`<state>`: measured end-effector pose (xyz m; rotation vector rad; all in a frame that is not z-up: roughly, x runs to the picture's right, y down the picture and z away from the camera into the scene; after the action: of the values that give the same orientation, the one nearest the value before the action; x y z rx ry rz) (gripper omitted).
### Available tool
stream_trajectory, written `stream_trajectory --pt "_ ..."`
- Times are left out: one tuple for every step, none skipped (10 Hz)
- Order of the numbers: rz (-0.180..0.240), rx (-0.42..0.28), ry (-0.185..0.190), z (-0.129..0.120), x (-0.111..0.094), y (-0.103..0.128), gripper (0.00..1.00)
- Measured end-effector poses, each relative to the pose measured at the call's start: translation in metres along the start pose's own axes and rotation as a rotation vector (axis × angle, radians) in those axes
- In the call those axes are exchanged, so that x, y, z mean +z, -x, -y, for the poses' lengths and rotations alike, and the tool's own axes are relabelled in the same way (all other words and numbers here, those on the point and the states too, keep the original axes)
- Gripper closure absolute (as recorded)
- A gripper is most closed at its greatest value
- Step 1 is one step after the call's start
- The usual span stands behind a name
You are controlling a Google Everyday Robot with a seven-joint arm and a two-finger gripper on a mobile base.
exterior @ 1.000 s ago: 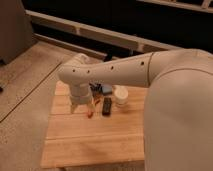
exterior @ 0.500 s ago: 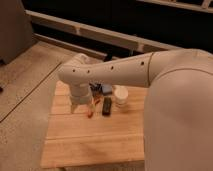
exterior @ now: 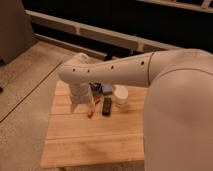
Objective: Pick up the ceramic bowl
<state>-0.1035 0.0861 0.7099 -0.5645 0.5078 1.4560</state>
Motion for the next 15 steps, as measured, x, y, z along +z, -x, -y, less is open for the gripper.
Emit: stream_trajectory --pt "0.066 0.017 -0.012 0.015 -0.013 0.032 0.35" --pt "0.131 0.016 -0.017 0.026 -0.026 0.060 0.35" --pt "0.195 -0.002 -0.019 0.033 -0.038 0.084 0.35" --pt "0.234 -0.020 -0.009 0.034 -0.046 0.101 0.35" --pt "0.251 -0.029 -0.001 0.038 -0.047 0.112 0.35" --pt "0.264 -0.052 0.015 0.040 -0.047 0.127 0.35" --pt "0.269 -0.080 0.029 0.039 -0.043 0.136 0.35" --pt "0.269 -0.118 0.041 0.035 -0.037 0.145 0.35" --pt "0.262 -0.172 0.054 0.029 -0.026 0.157 0.35" --pt "0.249 -0.206 0.064 0.025 -0.015 0.165 0.35" --pt "0.229 -0.230 0.072 0.023 -0.003 0.173 0.35" --pt "0.213 -0.239 0.078 0.023 0.006 0.178 0.35" --pt "0.184 -0.237 0.092 0.025 0.021 0.186 0.35" --pt "0.163 -0.224 0.111 0.026 0.033 0.192 0.35" --pt "0.149 -0.206 0.136 0.027 0.040 0.197 0.35"
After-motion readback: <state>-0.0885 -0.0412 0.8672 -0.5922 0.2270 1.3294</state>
